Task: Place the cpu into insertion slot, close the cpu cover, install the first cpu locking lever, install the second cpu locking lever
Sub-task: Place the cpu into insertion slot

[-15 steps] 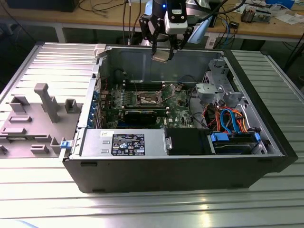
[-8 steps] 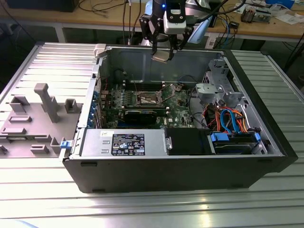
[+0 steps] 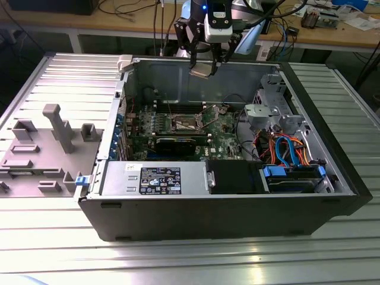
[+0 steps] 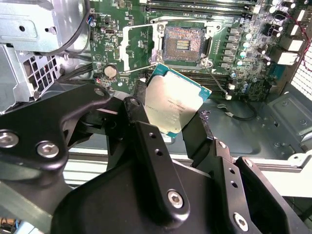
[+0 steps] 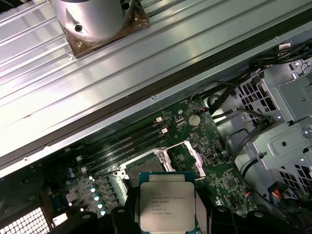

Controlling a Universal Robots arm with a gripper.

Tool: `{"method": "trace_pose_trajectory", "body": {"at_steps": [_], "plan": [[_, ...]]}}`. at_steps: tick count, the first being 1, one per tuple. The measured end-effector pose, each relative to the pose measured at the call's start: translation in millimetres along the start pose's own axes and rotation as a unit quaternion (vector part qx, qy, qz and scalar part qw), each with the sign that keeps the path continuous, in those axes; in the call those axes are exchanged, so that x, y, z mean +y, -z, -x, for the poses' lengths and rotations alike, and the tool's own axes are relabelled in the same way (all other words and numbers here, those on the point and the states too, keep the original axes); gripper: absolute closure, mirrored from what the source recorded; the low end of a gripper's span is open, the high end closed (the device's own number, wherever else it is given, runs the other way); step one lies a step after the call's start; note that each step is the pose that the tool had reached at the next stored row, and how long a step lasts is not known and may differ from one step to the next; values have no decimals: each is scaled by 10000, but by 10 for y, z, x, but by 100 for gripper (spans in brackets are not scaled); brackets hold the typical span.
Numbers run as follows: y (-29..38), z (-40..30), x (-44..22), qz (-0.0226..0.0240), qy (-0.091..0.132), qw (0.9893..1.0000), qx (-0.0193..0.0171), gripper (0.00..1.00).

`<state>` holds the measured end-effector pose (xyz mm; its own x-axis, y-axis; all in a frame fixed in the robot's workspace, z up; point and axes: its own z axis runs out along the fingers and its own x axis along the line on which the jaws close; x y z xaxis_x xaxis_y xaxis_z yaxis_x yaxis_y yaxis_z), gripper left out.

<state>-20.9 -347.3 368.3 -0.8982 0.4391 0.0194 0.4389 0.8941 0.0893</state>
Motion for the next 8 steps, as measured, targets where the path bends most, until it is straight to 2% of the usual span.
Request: {"method": "trace_pose_trajectory", "body": {"at_steps": [8], "plan": [[0,0,0,1,-45,10000,-4,46]]}}
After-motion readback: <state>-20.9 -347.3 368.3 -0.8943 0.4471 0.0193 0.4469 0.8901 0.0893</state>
